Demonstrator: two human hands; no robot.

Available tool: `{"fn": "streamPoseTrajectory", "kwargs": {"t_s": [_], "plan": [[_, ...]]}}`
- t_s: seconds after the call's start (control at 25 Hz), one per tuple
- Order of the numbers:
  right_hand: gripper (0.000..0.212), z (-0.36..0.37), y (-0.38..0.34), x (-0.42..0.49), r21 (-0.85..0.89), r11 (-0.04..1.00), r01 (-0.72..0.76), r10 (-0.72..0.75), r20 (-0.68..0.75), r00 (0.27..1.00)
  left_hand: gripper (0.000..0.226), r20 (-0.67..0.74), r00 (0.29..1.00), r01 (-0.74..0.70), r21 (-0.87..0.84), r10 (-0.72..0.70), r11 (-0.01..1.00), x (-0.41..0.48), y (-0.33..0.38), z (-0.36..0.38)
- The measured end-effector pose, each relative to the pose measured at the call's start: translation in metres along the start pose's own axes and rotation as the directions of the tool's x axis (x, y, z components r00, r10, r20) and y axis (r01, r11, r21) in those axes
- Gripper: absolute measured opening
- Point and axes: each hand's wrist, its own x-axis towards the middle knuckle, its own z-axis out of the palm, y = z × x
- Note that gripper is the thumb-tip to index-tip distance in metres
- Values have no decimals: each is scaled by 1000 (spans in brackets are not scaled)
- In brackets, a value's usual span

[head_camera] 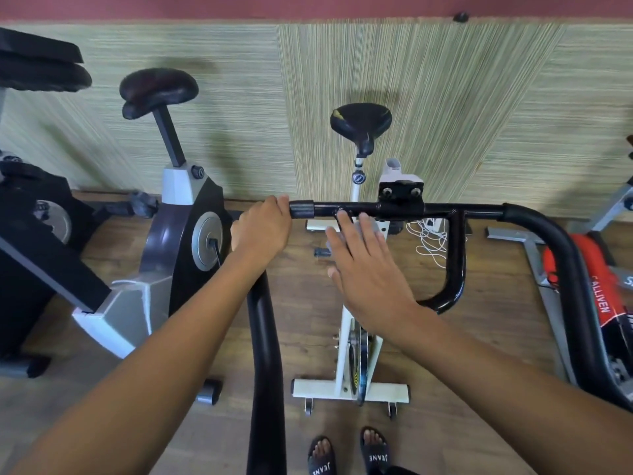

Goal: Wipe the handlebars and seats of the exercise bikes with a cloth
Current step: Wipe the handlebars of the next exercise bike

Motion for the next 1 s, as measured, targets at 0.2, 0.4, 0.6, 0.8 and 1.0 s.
{"fn": "streamPoseTrajectory", "kwargs": {"t_s": [0.2,0.4,0.6,0.8,1.0], "plan": [[60,-3,-10,39,77,985,-152,141,138,980,60,-3,1000,0,29,0,1000,-2,-8,1],[54,-2,-9,-12,319,936,-147,148,22,989,55,-12,1000,4,5,-4,1000,-2,-7,-1],[54,2,-10,20,186,966,-179,168,71,983,56,0,1000,5,29,-5,1000,-2,-5,-2],[54,-1,-16,-38,163,956,-243,256,-61,965,48,-10,1000,-5,-7,5,1000,-1,-5,-3],[62,6,-22,-6,101,949,-297,301,-26,953,39,-74,988,-137,37,139,990,9,32,-10]]}}
